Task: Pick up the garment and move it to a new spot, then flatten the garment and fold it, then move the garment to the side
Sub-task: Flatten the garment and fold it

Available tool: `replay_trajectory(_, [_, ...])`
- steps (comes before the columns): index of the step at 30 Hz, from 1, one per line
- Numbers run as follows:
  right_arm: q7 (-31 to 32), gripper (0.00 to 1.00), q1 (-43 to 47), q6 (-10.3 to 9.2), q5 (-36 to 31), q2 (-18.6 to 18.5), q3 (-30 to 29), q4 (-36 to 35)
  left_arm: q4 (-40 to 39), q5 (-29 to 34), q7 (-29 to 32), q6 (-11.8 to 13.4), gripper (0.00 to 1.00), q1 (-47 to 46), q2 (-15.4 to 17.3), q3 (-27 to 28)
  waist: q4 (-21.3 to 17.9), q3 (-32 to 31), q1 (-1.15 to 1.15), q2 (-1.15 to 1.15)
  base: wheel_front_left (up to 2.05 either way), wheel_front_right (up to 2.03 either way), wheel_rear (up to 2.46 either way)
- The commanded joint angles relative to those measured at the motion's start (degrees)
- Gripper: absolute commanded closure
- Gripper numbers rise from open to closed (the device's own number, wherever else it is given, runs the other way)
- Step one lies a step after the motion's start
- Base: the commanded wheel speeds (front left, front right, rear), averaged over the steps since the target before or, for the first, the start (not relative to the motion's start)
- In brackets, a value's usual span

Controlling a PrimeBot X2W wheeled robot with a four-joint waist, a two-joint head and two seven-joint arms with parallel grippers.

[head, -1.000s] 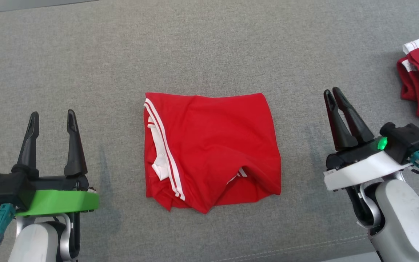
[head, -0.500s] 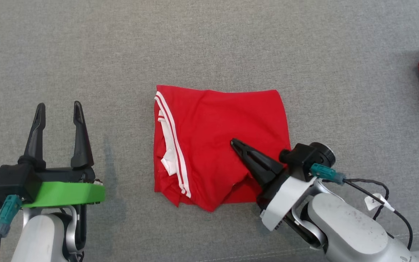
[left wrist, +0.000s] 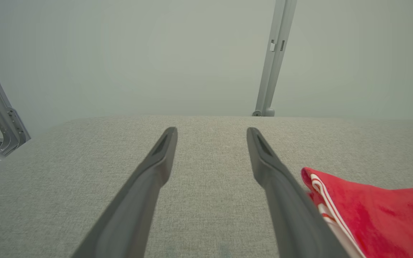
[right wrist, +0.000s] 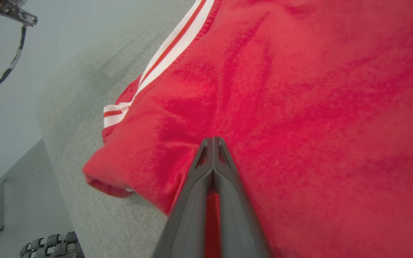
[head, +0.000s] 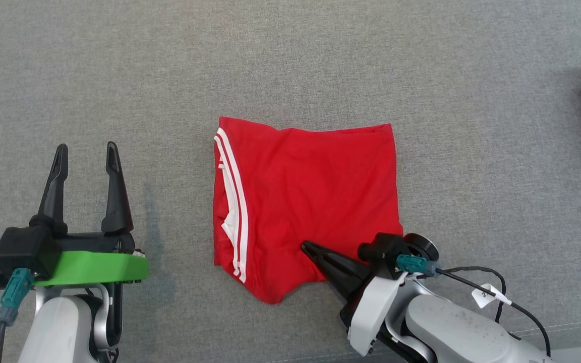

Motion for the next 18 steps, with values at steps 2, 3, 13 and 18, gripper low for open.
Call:
replay_trajectory(2, [-0.31,1.00,-0.23,-0.01,0.85,0.74,0.98,1.11,0.13,-0.10,-0.37,-0.24,0.00,-1.05,0.02,0.03,-0.01,-0.02,0.00,0.00,0.00,0.00,0.00])
replay_trajectory(3, [-0.46,1.00,-0.38,0.00,1.07,1.11,0.98,1.29,0.18,-0.09,-0.39,-0.22,0.00,-1.08,0.02,0.05,-0.05,-0.04,0.00,0.00,0.00,0.00,0.00])
replay_trajectory(13, [-0.99,1.00,2.83,-0.01,-3.06,2.39,-15.27,-4.41,-0.15,0.05,-0.38,0.96,0.00,0.57,0.05,0.54,-0.94,-1.60,0.00,0.00,0.00,0.00,0.00])
replay_trajectory(18, [-1.00,0.00,6.53,-0.01,-7.32,3.19,-28.84,-7.82,-0.62,-0.42,-0.35,1.51,0.00,1.63,-0.05,0.96,-1.69,-3.41,0.00,0.00,0.00,0.00,0.00])
